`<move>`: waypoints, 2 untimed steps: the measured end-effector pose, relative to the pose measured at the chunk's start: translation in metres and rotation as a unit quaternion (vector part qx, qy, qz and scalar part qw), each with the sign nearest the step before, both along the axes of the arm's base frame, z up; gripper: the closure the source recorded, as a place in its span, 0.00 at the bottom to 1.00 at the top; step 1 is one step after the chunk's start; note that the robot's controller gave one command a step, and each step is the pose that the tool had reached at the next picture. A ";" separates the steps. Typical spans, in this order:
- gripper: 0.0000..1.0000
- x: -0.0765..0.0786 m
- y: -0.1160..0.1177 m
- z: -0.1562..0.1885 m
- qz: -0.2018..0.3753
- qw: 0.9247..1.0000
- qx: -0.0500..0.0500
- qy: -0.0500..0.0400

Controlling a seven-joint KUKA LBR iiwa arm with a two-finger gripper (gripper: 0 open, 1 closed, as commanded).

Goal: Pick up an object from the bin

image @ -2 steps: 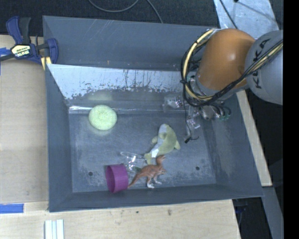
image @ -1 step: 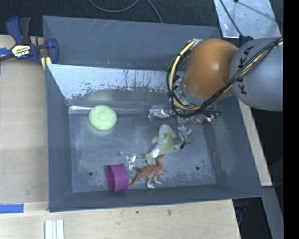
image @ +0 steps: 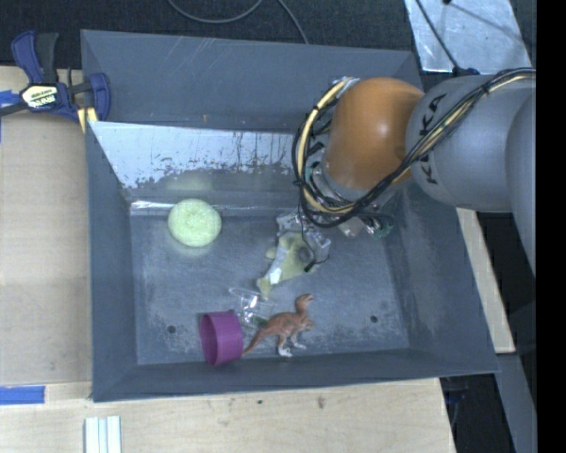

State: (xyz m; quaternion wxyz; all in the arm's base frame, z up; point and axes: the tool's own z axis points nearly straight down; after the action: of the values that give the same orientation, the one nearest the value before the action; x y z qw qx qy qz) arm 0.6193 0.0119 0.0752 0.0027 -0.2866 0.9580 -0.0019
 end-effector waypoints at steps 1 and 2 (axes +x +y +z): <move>1.00 0.000 0.000 0.000 0.000 1.000 0.000 0.000; 1.00 -0.001 0.000 0.003 0.000 1.000 0.000 0.000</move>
Offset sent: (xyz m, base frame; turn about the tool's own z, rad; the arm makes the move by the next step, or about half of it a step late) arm 0.0000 0.0000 0.0293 0.0000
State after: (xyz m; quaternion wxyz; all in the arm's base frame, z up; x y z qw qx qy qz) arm 0.6187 0.0118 0.0782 0.0023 -0.2866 0.9580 -0.0016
